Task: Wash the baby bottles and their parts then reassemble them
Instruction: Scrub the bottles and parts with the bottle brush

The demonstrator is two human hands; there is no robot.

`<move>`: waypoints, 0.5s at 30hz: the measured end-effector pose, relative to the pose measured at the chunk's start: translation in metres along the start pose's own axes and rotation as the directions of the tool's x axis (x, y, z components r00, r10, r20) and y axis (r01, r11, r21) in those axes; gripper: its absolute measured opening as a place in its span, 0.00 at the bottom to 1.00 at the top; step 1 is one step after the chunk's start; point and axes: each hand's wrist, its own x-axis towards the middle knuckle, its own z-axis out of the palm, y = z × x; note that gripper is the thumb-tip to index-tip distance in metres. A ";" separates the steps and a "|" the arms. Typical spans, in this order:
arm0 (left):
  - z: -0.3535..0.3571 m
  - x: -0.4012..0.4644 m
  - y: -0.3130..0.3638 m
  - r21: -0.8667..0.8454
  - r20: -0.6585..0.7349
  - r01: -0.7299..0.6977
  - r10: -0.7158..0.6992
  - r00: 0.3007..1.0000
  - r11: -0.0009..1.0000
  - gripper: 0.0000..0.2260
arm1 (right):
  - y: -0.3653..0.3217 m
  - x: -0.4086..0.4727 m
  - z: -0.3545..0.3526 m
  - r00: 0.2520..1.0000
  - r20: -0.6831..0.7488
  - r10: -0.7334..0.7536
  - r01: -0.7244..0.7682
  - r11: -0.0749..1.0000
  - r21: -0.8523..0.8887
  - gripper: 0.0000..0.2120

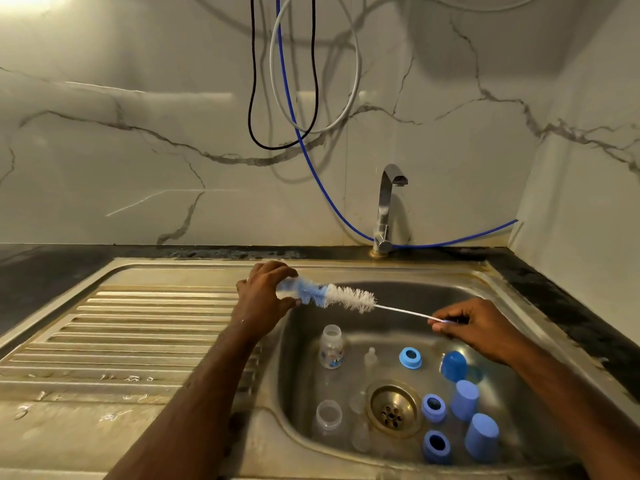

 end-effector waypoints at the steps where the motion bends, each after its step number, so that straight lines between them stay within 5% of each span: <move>1: 0.001 -0.001 0.002 -0.011 0.037 -0.040 0.040 0.999 0.999 0.21 | -0.003 0.000 0.002 1.000 0.003 -0.016 0.016 1.000 0.010 0.09; 5: 0.005 -0.003 0.013 0.000 0.171 -0.153 0.151 0.974 0.988 0.23 | -0.009 -0.001 0.010 0.998 0.029 -0.059 0.059 0.998 0.027 0.11; 9: -0.008 -0.005 0.003 -0.229 0.126 -0.060 0.091 0.988 0.971 0.34 | -0.001 0.000 0.005 0.999 -0.033 -0.021 0.025 0.992 0.123 0.09; 15: -0.022 -0.007 -0.001 -0.434 0.026 -0.075 0.096 0.995 0.898 0.28 | 0.009 0.005 0.003 0.997 0.071 0.037 -0.043 0.996 0.073 0.07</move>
